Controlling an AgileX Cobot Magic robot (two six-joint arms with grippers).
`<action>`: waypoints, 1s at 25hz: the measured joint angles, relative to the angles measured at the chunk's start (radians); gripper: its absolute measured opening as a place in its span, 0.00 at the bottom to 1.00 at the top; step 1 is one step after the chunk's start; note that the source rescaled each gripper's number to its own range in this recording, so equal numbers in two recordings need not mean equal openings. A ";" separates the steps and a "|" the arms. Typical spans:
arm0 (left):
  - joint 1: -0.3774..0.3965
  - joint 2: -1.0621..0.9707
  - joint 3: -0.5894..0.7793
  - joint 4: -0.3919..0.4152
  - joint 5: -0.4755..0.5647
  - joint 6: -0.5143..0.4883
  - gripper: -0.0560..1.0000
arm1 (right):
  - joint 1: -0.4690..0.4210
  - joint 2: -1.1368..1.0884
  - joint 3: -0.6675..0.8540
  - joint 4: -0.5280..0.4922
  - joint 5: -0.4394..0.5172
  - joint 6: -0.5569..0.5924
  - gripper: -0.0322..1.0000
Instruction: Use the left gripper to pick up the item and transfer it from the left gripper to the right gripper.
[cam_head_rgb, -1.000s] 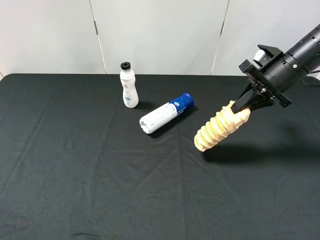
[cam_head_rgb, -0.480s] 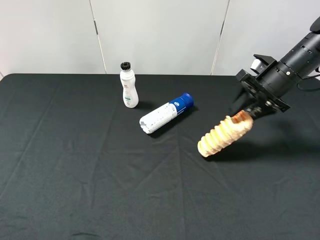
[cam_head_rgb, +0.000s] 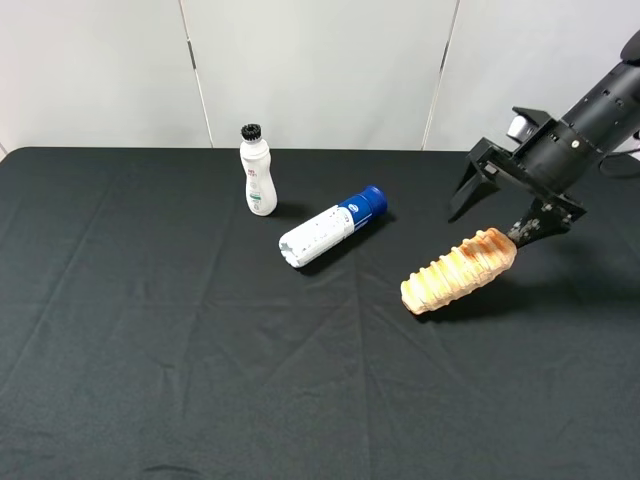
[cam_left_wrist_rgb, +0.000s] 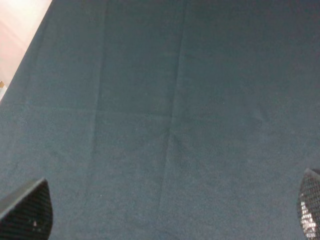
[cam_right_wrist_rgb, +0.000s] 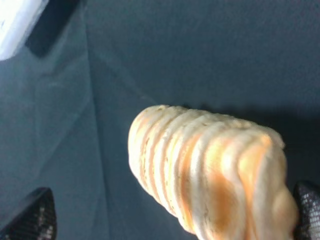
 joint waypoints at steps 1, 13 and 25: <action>0.000 0.000 0.000 0.000 0.000 0.000 0.98 | 0.000 -0.005 -0.015 -0.012 0.011 0.008 1.00; 0.000 0.000 0.000 0.000 0.000 0.000 0.98 | 0.000 -0.201 -0.157 -0.194 0.071 0.147 1.00; 0.000 0.000 0.000 0.000 -0.001 0.000 0.98 | 0.000 -0.494 -0.157 -0.256 0.076 0.171 1.00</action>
